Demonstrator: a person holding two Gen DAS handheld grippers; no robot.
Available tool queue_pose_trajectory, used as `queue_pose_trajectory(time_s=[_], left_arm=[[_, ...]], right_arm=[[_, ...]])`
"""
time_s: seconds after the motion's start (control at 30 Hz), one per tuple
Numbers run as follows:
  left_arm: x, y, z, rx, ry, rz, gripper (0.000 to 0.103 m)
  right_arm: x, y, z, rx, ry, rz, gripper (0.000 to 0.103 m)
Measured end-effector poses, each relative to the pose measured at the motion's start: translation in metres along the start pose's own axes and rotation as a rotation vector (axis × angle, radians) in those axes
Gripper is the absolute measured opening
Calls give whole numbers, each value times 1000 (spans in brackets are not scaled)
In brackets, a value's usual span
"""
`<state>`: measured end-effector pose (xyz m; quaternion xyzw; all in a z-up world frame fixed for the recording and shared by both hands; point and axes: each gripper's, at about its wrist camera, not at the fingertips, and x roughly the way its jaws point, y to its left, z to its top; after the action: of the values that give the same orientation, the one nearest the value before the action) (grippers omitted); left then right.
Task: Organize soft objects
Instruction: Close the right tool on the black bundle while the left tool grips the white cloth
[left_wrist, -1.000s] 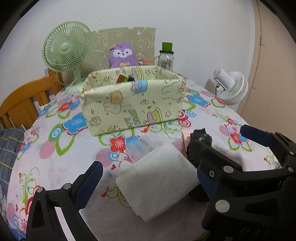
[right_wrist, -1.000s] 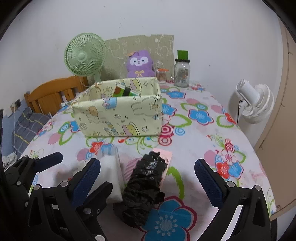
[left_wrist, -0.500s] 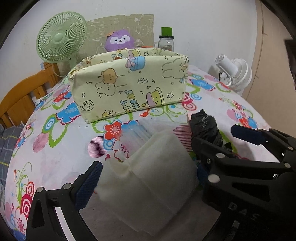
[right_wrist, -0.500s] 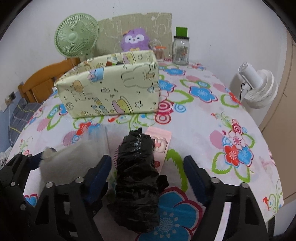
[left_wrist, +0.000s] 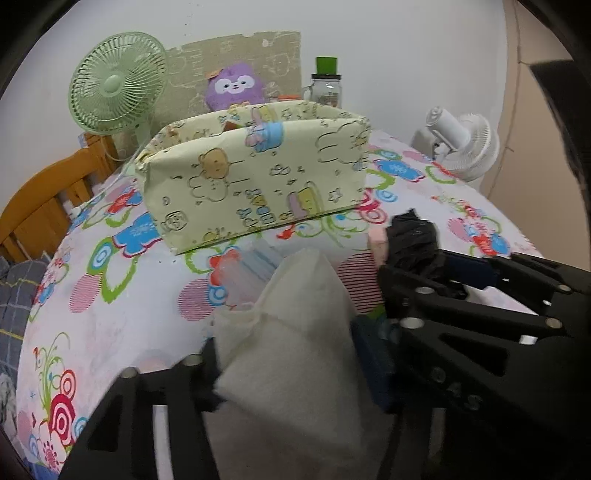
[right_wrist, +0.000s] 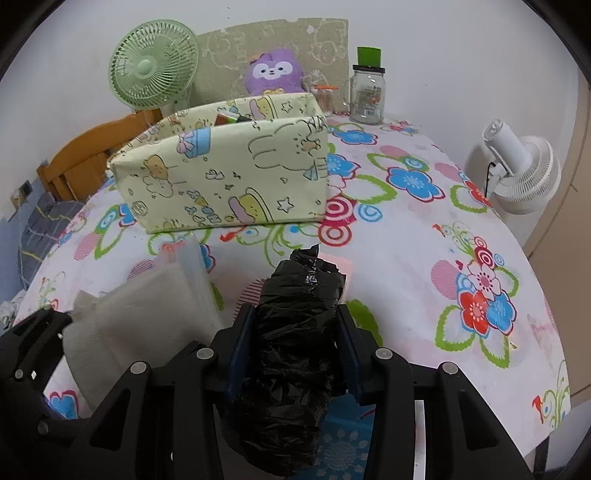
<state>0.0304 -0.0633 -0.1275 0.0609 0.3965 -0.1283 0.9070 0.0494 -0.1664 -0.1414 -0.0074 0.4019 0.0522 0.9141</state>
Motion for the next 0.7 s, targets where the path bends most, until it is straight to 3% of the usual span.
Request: queue_pose_trajectory(time_s=[0.07,0.27,0.5,0.7], left_arm=[[-3,-2,1,6,-6,-12,42],[-9,0,8,4,-18,-47,30],[-22,1,20,8,-54,-45,29],[-27,12,33,-23,-65,15,28]], right_arm=[[-1,3,3,-9,-8,-4,46],[-7,8,10,-20,-25,-2,46],[-20,11,21,-22,-58,-5,46],[-35,16,33,-34,-92,4,46]])
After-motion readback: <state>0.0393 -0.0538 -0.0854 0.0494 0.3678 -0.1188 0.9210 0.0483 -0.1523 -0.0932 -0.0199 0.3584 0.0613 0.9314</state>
